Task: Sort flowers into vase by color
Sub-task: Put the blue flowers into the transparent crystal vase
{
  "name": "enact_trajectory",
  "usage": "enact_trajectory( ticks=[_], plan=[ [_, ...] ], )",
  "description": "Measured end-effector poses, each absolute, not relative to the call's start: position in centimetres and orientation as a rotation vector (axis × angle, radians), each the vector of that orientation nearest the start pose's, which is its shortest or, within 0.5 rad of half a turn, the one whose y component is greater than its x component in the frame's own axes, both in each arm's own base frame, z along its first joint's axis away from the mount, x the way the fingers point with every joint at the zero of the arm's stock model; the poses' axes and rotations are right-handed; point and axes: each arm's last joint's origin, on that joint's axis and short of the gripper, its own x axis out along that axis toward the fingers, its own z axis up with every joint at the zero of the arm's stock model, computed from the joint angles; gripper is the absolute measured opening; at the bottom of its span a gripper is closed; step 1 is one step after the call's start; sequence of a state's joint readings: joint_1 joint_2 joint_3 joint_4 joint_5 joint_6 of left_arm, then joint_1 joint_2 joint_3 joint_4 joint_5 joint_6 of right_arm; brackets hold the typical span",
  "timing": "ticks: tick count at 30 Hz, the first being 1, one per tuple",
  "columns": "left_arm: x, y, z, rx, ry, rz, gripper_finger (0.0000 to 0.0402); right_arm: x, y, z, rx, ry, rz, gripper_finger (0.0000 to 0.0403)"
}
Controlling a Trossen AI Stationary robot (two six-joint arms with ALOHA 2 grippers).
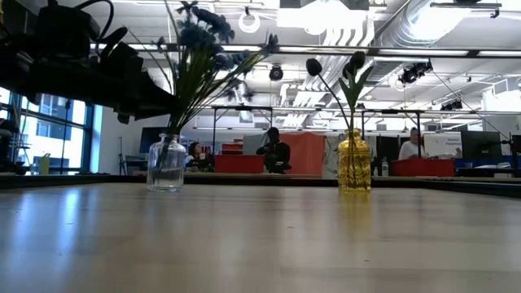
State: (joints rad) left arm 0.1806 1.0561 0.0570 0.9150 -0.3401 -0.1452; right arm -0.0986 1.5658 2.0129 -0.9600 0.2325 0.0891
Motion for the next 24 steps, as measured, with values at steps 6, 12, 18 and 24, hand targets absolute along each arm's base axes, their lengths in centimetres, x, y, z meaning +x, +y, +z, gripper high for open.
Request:
enact_trajectory(
  ticks=[6, 12, 18, 24],
  plan=[
    [16.0, 3.9, 15.9, -0.13, 0.002, 0.522, 0.0203, 29.5, -3.6, 48.0, 0.052, 0.499, -0.346, 0.0252],
    [15.5, 3.9, 15.9, -0.118, 0.037, 0.549, 0.0214, 29.5, -3.6, 48.0, 0.052, 0.499, -0.346, 0.0252],
    [14.9, 4.0, 16.5, -0.078, 0.023, 0.6, 0.0214, 29.5, -3.6, 48.0, 0.055, 0.499, -0.347, 0.0252],
    [14.2, 3.9, 17.1, -0.076, 0.003, 0.61, 0.0214, 29.5, -3.6, 48.0, 0.059, 0.498, -0.348, 0.0252]
  ],
)
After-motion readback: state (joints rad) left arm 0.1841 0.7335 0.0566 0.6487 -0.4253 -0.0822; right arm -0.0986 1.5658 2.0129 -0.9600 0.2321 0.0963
